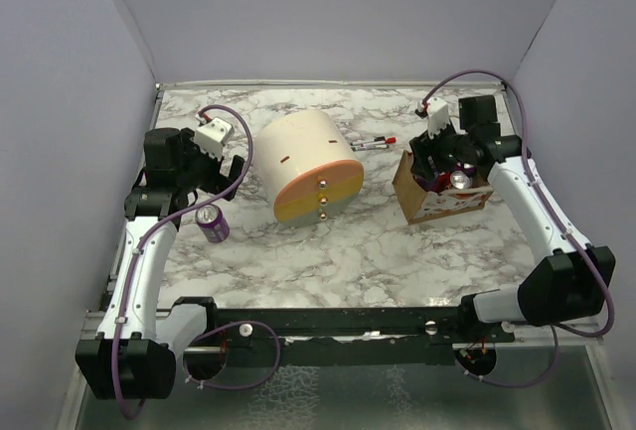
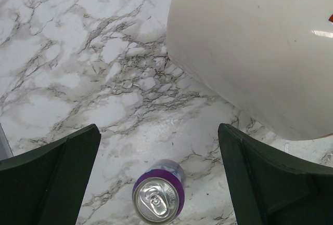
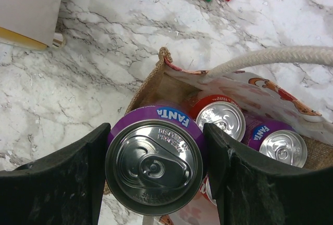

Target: Place the beverage into the canvas bag

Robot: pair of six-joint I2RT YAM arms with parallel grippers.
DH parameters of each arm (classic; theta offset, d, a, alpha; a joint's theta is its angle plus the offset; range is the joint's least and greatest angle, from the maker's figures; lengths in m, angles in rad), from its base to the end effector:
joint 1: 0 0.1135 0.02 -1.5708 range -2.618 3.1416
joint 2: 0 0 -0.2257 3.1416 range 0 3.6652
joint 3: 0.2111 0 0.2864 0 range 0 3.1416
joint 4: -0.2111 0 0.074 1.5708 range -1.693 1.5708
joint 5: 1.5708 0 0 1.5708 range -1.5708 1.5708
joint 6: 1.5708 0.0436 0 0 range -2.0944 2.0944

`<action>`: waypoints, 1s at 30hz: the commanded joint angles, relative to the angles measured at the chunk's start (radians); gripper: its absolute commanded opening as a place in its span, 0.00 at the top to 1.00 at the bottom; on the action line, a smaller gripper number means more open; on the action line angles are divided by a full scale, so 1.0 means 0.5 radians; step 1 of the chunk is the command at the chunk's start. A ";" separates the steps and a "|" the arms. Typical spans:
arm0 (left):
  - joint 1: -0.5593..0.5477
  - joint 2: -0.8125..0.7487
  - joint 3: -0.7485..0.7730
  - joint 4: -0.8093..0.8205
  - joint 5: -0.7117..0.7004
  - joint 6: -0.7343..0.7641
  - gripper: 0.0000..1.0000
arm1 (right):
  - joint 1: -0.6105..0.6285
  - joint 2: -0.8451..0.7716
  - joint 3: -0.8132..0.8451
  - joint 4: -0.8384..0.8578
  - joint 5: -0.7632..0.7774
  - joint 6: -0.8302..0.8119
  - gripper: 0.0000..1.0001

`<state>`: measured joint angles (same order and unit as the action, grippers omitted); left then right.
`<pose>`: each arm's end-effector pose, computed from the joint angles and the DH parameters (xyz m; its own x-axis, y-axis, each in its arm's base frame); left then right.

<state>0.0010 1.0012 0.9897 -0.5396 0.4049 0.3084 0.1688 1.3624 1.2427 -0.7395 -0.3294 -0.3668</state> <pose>0.2762 -0.0169 0.3006 -0.3973 0.2786 -0.8744 0.4778 0.8762 0.0621 0.3267 0.0700 0.2732 -0.5652 -0.4406 -0.6975 -0.6105 0.7920 -0.0055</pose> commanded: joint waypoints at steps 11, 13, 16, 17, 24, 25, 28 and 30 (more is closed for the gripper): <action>0.010 0.000 0.009 0.037 0.094 -0.016 0.01 | 0.003 0.103 0.082 0.255 -0.151 0.056 0.90; 0.010 -0.002 0.003 0.040 0.095 -0.013 0.01 | 0.003 0.114 0.070 0.277 -0.151 0.055 0.90; 0.010 0.001 0.002 0.044 0.100 -0.014 0.01 | 0.003 0.137 0.058 0.304 -0.145 0.052 0.89; 0.010 0.003 -0.002 0.043 0.100 -0.013 0.01 | 0.003 0.147 0.053 0.317 -0.149 0.048 0.90; 0.011 -0.006 -0.015 0.048 0.114 -0.021 0.01 | 0.003 0.191 0.014 0.396 -0.155 0.041 0.90; 0.010 -0.008 -0.013 0.051 0.117 -0.024 0.01 | 0.003 0.195 0.005 0.407 -0.159 0.040 0.89; 0.008 -0.008 -0.007 0.049 0.120 -0.024 0.01 | 0.003 0.209 -0.014 0.428 -0.165 0.022 0.89; 0.007 -0.006 -0.008 0.052 0.122 -0.027 0.01 | 0.003 0.229 -0.019 0.422 -0.166 -0.002 0.88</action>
<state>0.0010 1.0012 0.9897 -0.5392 0.4328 0.3042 0.1688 1.4662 1.2350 -0.6346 -0.3618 -0.3527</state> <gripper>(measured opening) 0.992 0.653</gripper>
